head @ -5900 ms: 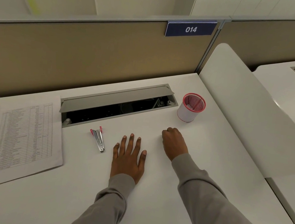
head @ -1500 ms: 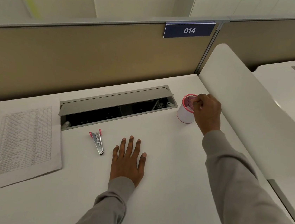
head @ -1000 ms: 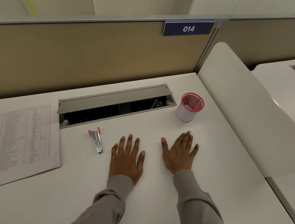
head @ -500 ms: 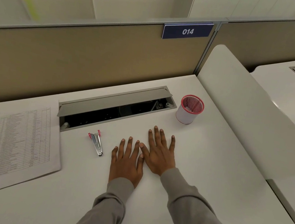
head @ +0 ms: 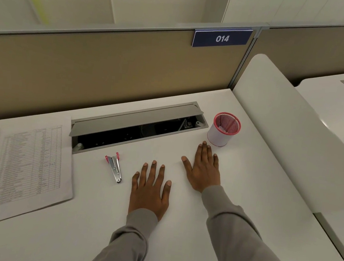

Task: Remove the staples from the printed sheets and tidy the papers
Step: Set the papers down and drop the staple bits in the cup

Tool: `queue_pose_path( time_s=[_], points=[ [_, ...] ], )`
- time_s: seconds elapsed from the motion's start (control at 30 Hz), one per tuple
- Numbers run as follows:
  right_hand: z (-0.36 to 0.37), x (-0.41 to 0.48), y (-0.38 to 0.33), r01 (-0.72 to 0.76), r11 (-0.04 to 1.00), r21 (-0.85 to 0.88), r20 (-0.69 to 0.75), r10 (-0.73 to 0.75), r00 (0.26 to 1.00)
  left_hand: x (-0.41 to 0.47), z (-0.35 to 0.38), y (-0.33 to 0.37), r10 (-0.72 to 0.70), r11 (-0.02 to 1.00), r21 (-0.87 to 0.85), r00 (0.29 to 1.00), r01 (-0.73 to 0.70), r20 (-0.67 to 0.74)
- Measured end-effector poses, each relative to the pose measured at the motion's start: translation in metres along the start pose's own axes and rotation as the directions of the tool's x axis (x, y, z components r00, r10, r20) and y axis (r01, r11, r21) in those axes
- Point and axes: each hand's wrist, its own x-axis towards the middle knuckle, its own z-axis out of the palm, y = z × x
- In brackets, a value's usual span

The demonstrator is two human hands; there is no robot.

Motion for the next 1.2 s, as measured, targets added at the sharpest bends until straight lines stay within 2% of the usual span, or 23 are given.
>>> queue_pose_path(
  time_s=[0.2, 0.37, 0.57, 0.73, 0.9, 1.1, 1.2],
  points=[
    [0.004, -0.027, -0.004, 0.025, 1.000, 0.002, -0.016, -0.025, 1.000, 0.000, 0.000, 0.000, 0.000, 1.000, -0.015, 1.000, 0.000, -0.008],
    [-0.022, -0.002, -0.018, -0.017, 0.998, -0.058, -0.071, 0.013, 0.997, 0.000, 0.001, 0.001, -0.002, 1.000, -0.004, 1.000, 0.002, -0.013],
    [-0.040, 0.047, -0.024, -0.069, 0.997, 0.029, 0.048, 0.067, 0.997, -0.002, -0.002, 0.002, 0.005, 1.000, -0.011, 0.999, -0.005, -0.031],
    [-0.040, 0.057, -0.025, -0.093, 0.996, -0.012, 0.096, 0.094, 0.991, -0.001, -0.001, 0.001, 0.004, 1.000, -0.004, 1.000, -0.005, -0.021],
    [-0.030, 0.028, -0.022, -0.026, 0.997, -0.070, 0.075, 0.031, 0.997, 0.000, 0.001, 0.000, -0.002, 1.000, 0.002, 1.000, 0.002, -0.009],
    [0.004, -0.036, -0.015, 0.003, 0.992, -0.126, -0.060, -0.011, 0.998, 0.001, 0.001, 0.000, 0.002, 1.000, 0.001, 1.000, -0.002, -0.001],
    [0.010, -0.054, -0.011, -0.003, 0.994, -0.109, -0.049, -0.002, 0.999, 0.000, -0.001, 0.000, 0.008, 1.000, -0.007, 1.000, -0.008, 0.009]
  ],
)
